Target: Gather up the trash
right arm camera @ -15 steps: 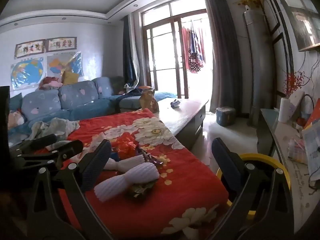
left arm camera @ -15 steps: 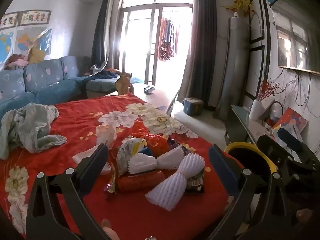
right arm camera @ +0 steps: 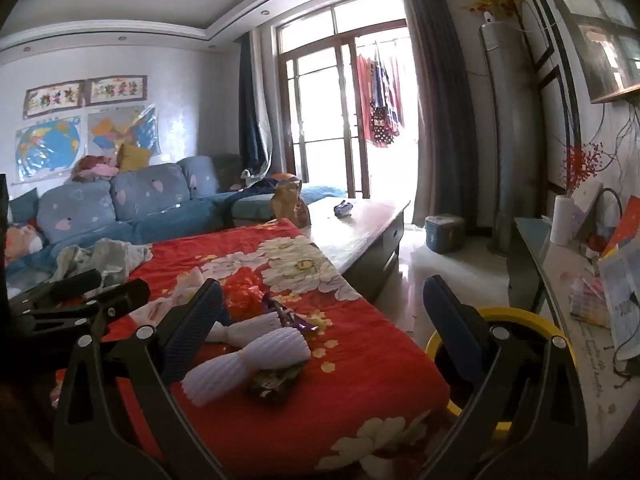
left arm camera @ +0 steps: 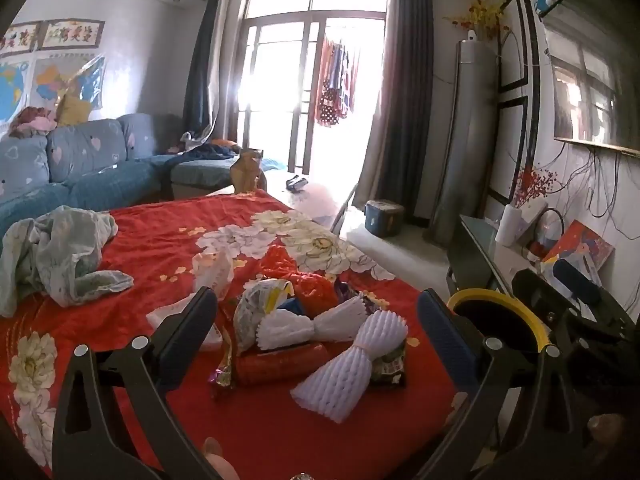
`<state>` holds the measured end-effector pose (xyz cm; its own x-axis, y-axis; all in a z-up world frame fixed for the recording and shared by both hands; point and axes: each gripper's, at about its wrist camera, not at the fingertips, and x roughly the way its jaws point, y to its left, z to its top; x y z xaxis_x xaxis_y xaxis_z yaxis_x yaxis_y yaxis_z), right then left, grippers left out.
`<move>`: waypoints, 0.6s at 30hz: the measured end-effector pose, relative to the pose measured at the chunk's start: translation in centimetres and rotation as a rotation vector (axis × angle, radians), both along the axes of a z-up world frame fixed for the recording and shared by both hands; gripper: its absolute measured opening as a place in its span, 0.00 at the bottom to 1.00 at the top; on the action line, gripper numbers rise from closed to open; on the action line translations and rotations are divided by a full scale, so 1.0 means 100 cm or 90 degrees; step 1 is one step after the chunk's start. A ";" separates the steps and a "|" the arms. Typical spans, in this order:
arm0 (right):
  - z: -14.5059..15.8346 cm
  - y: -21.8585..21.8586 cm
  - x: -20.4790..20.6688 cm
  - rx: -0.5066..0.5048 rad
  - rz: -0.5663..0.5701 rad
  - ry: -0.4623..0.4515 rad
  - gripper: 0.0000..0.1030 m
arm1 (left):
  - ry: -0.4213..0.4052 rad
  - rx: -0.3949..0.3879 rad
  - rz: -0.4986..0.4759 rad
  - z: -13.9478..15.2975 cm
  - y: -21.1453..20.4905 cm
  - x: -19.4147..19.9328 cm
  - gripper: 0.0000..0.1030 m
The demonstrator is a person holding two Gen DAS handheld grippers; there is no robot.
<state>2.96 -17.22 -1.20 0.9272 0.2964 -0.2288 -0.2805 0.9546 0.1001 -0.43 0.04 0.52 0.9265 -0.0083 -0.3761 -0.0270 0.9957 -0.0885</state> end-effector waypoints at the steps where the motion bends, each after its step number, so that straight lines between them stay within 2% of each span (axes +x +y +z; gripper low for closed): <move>1: 0.000 -0.001 0.000 0.001 0.000 0.000 0.90 | -0.002 0.000 0.001 0.000 0.000 0.000 0.94; 18: -0.002 0.000 0.001 0.000 0.001 0.003 0.90 | -0.009 -0.002 0.001 0.008 -0.002 -0.002 0.94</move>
<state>3.09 -17.21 -1.35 0.9256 0.2983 -0.2329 -0.2818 0.9541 0.1020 -0.65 -0.20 1.37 0.9318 -0.0079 -0.3628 -0.0273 0.9954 -0.0916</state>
